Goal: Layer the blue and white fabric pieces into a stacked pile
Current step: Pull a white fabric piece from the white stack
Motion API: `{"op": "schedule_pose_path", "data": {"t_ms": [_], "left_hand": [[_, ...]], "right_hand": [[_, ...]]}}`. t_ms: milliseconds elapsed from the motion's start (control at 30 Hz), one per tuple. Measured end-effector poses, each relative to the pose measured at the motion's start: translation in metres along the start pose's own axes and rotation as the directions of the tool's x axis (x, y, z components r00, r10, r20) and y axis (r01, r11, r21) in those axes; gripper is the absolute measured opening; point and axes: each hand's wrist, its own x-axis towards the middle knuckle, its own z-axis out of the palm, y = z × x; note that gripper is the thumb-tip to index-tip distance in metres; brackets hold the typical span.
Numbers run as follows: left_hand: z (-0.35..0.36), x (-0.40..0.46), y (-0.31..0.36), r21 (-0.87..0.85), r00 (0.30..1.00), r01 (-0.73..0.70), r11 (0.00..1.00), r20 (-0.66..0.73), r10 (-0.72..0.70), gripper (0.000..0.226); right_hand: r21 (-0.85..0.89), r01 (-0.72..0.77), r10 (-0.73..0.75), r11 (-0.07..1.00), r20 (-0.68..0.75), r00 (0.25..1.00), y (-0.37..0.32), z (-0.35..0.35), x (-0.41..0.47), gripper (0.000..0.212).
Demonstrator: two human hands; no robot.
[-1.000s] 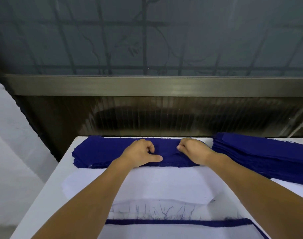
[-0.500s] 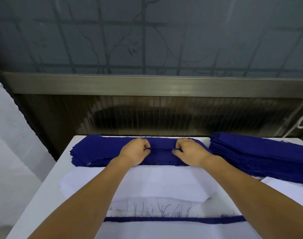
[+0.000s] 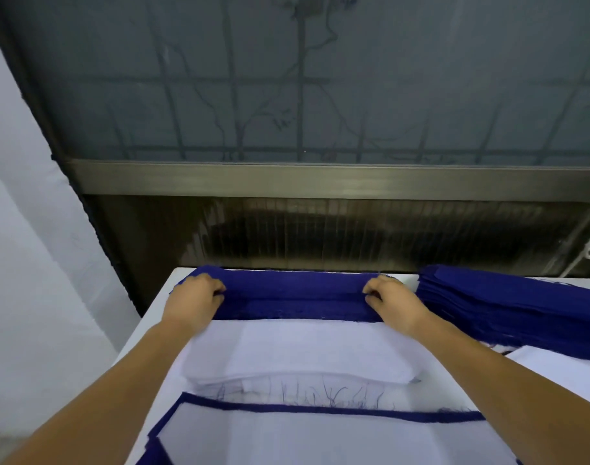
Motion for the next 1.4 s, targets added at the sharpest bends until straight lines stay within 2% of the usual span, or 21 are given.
{"op": "schedule_pose_path", "data": {"t_ms": [100, 200, 300, 400, 467, 500, 533, 600, 700, 767, 833, 867, 967, 1000, 1167, 1400], "left_hand": [[-0.017, -0.028, 0.002, 0.002, 0.99, -0.113, 0.994, -0.08, 0.113, 0.023], [-0.033, -0.069, 0.004, -0.119, 0.975, -0.22, 0.968, -0.035, 0.217, 0.02], [-0.047, -0.112, 0.004, -0.243, 0.953, -0.197, 0.95, 0.182, 0.244, 0.014], [-0.057, -0.137, 0.002, -0.431, 0.846, -0.103, 0.897, 0.436, 0.307, 0.018], [-0.062, -0.144, 0.005, -0.511, 0.779, -0.074, 0.857, 0.506, 0.369, 0.021], [-0.062, -0.144, 0.007, -0.519, 0.771, -0.077, 0.852, 0.511, 0.381, 0.021], [-0.063, -0.143, 0.01, -0.511, 0.781, -0.082, 0.856, 0.5, 0.374, 0.022], [-0.063, -0.141, 0.014, -0.481, 0.856, -0.096, 0.872, 0.406, 0.319, 0.022], [-0.065, -0.142, 0.017, -0.47, 0.97, -0.111, 0.876, 0.143, 0.199, 0.025], [-0.064, -0.15, 0.015, -0.458, 0.984, -0.169, 0.873, -0.021, 0.179, 0.026], [-0.058, -0.163, 0.011, -0.422, 0.971, -0.233, 0.876, -0.058, 0.231, 0.026], [-0.053, -0.171, 0.008, -0.404, 0.961, -0.263, 0.876, -0.034, 0.273, 0.027], [-0.032, -0.193, 0.002, -0.364, 0.914, -0.358, 0.86, 0.054, 0.403, 0.041], [-0.025, -0.198, 0.002, -0.363, 0.905, -0.368, 0.856, 0.07, 0.419, 0.045], [-0.011, -0.205, -0.002, -0.323, 0.893, -0.412, 0.852, 0.045, 0.449, 0.039], [-0.01, -0.204, -0.005, -0.305, 0.886, -0.41, 0.86, 0.089, 0.454, 0.035]], "right_hand": [[-0.023, 0.059, -0.06, 0.998, -0.041, 0.997, -0.001, -0.016, -0.036, 0.017], [0.015, 0.076, -0.076, 0.997, 0.005, 0.997, -0.001, -0.037, -0.089, 0.012], [0.158, 0.018, -0.045, 0.987, 0.166, 0.985, 0.0, -0.06, -0.148, 0.012], [0.287, -0.077, -0.037, 0.955, 0.371, 0.928, 0.0, -0.075, -0.184, 0.012], [0.3, -0.14, -0.016, 0.943, 0.465, 0.885, 0.0, -0.077, -0.194, 0.012], [0.28, -0.15, -0.001, 0.948, 0.474, 0.881, 0.001, -0.077, -0.195, 0.012], [0.249, -0.149, 0.018, 0.957, 0.458, 0.889, 0.001, -0.076, -0.194, 0.012], [0.197, -0.124, 0.05, 0.973, 0.342, 0.938, 0.003, -0.074, -0.191, 0.011], [0.202, -0.031, 0.024, 0.979, 0.039, 0.999, 0.003, -0.071, -0.194, 0.015], [0.085, 0.112, -0.097, 0.99, -0.165, 0.981, 0.003, -0.063, -0.202, 0.016], [-0.107, 0.264, -0.284, 0.959, -0.28, 0.917, 0.006, -0.048, -0.212, 0.014], [-0.182, 0.338, -0.379, 0.924, -0.299, 0.876, 0.009, -0.039, -0.218, 0.013], [-0.297, 0.468, -0.543, 0.833, -0.273, 0.794, 0.02, -0.005, -0.238, 0.053], [-0.317, 0.489, -0.571, 0.813, -0.265, 0.777, 0.022, 0.002, -0.243, 0.059], [-0.303, 0.495, -0.571, 0.815, -0.275, 0.773, 0.022, 0.007, -0.249, 0.062], [-0.277, 0.511, -0.571, 0.814, -0.214, 0.793, 0.025, 0.008, -0.254, 0.057]]}}
